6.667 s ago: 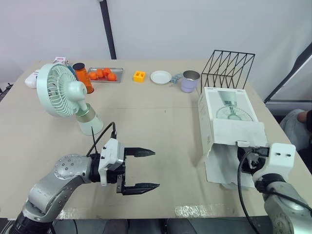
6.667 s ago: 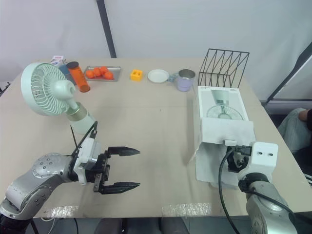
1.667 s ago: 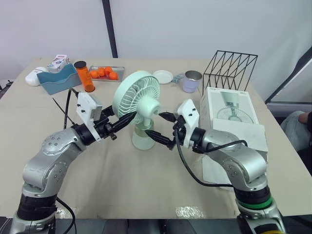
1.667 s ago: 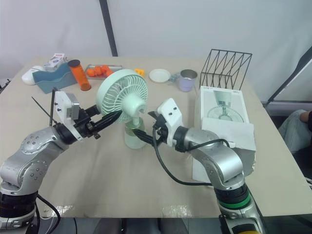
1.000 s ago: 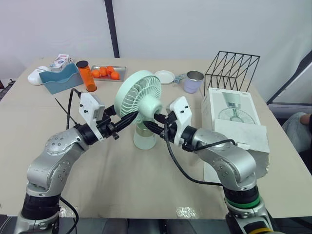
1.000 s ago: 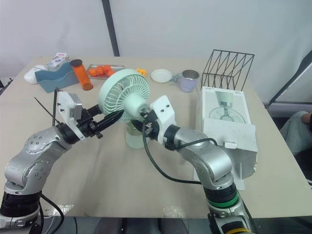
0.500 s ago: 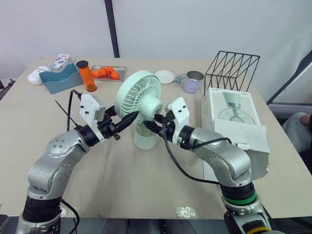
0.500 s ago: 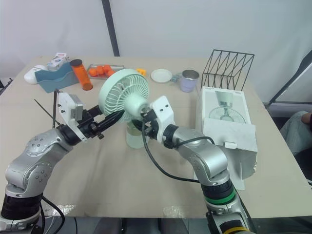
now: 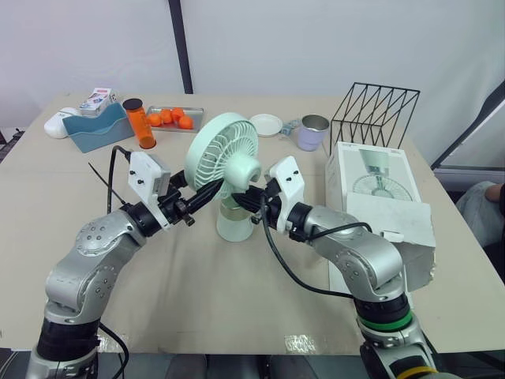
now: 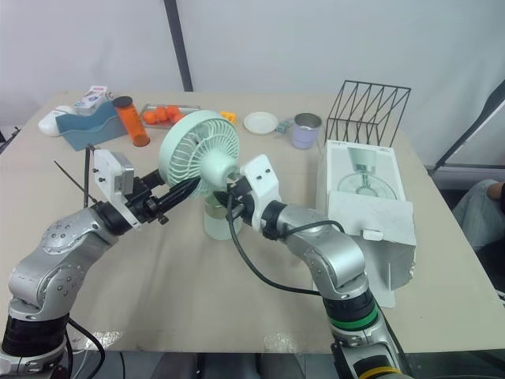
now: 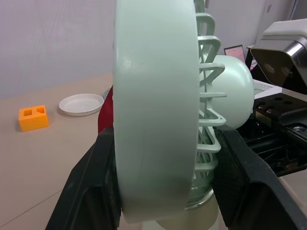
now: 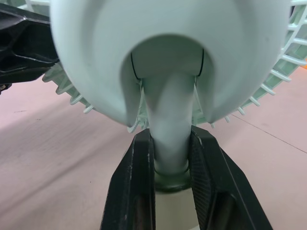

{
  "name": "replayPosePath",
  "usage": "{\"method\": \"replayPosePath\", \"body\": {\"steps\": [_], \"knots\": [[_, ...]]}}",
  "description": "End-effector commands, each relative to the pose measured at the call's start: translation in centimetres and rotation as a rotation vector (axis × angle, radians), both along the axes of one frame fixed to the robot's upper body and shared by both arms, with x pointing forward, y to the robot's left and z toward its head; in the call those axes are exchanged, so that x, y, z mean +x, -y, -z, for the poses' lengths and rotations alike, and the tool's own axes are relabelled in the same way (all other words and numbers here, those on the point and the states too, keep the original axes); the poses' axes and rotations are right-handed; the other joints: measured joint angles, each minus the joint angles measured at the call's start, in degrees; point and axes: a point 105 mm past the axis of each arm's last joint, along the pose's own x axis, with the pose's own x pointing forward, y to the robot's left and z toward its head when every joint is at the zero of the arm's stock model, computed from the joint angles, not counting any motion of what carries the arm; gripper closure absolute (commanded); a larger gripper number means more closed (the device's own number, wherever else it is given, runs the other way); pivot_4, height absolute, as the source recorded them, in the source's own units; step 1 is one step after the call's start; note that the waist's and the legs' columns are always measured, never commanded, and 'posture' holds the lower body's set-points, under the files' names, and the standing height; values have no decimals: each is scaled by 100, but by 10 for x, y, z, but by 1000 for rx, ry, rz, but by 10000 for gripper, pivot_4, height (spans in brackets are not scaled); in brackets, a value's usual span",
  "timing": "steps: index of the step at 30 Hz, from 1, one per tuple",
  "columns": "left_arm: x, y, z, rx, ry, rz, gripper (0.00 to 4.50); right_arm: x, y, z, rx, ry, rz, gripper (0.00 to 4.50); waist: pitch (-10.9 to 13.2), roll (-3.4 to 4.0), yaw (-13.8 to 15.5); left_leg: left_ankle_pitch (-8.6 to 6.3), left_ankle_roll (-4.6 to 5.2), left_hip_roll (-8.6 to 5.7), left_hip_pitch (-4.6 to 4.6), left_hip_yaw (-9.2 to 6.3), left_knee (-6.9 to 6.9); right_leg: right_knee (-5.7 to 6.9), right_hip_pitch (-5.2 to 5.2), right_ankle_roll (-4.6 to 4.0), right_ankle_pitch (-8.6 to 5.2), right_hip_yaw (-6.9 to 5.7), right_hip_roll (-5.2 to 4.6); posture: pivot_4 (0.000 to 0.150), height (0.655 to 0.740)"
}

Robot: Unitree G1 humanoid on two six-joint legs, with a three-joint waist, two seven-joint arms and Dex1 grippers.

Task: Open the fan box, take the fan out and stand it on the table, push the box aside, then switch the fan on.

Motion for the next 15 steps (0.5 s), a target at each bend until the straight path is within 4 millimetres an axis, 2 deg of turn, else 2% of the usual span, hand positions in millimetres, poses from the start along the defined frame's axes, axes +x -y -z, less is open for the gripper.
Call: {"method": "replayPosePath", "body": {"steps": [1,2,4,5,6,7,10,15], "knots": [[-7,6,-4,-6,7,42,25797,-2,-4,-8,15,34,-18,40918,0,0,0,0,0,0,0,0,0,0,0,0,0,0,0,1500,7400],[-7,6,-3,-6,1,47,15736,-2,-4,-8,15,35,-18,40918,0,0,0,0,0,0,0,0,0,0,0,0,0,0,0,1500,7400],[-8,6,-2,-2,-9,60,10082,-2,-4,-9,14,37,-21,40918,0,0,-14,0,0,0,0,0,0,0,0,0,0,0,0,1500,7400],[-8,6,-2,-1,-12,64,4954,-2,-4,-9,14,39,-22,40918,0,0,-20,0,0,0,0,0,-1,0,0,0,0,1,0,1500,7400],[-8,4,-1,2,-17,69,2389,-2,-4,-9,12,44,-26,40918,0,0,-34,0,0,0,0,1,-1,0,-1,0,0,1,1,1500,7400],[-8,3,-2,5,-22,73,913,-2,-3,-10,9,47,-29,40918,0,0,-42,0,0,0,0,1,-2,0,-1,0,0,1,1,1500,7400],[-8,-4,-2,22,-29,81,913,-3,-2,-10,4,56,-40,40918,0,0,-56,0,0,0,0,1,-3,0,-1,1,0,1,0,1500,7400],[-12,-31,-6,70,-88,132,913,-9,3,-20,7,119,-152,40918,2,3,-61,0,0,2,-1,1,-5,-1,-6,1,-1,1,2,1500,7400]]}}
